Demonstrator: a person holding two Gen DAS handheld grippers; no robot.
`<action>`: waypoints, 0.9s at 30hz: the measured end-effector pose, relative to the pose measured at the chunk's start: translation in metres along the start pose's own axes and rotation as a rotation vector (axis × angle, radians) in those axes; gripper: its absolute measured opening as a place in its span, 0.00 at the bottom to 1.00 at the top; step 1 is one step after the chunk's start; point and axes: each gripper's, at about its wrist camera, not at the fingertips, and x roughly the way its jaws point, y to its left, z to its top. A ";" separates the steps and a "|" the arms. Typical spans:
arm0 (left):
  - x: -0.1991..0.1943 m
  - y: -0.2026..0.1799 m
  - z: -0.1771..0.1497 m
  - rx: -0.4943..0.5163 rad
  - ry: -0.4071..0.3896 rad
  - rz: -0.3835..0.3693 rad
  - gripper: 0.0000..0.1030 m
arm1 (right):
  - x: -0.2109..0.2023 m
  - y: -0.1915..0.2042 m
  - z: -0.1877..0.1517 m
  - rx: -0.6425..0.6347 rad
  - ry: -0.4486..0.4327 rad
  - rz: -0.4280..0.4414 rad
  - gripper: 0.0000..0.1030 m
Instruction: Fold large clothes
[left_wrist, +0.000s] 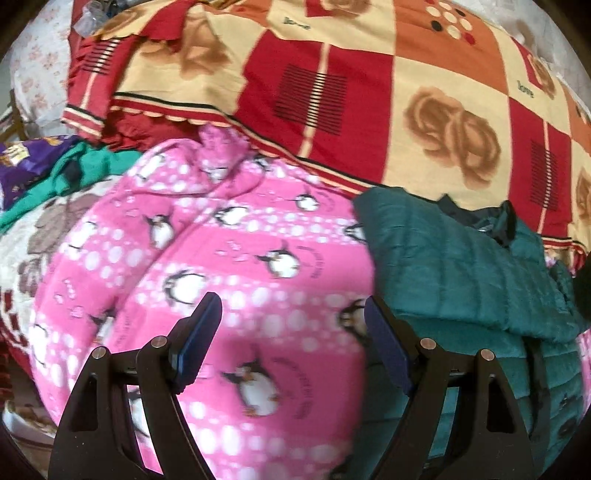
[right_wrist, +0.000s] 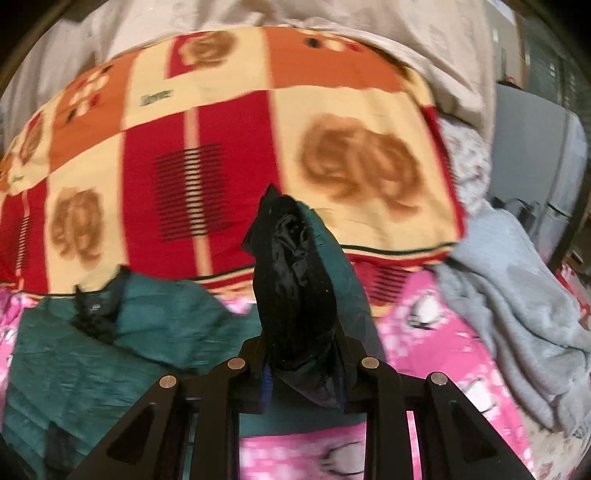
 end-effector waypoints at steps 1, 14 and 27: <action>-0.001 0.003 -0.001 0.011 -0.005 0.017 0.78 | -0.001 0.012 0.001 -0.011 0.003 0.015 0.23; 0.014 0.042 -0.016 0.140 0.081 0.052 0.78 | -0.023 0.155 0.018 -0.109 0.008 0.155 0.23; 0.020 0.073 -0.009 0.094 0.088 0.100 0.78 | 0.000 0.319 -0.008 -0.168 0.070 0.323 0.23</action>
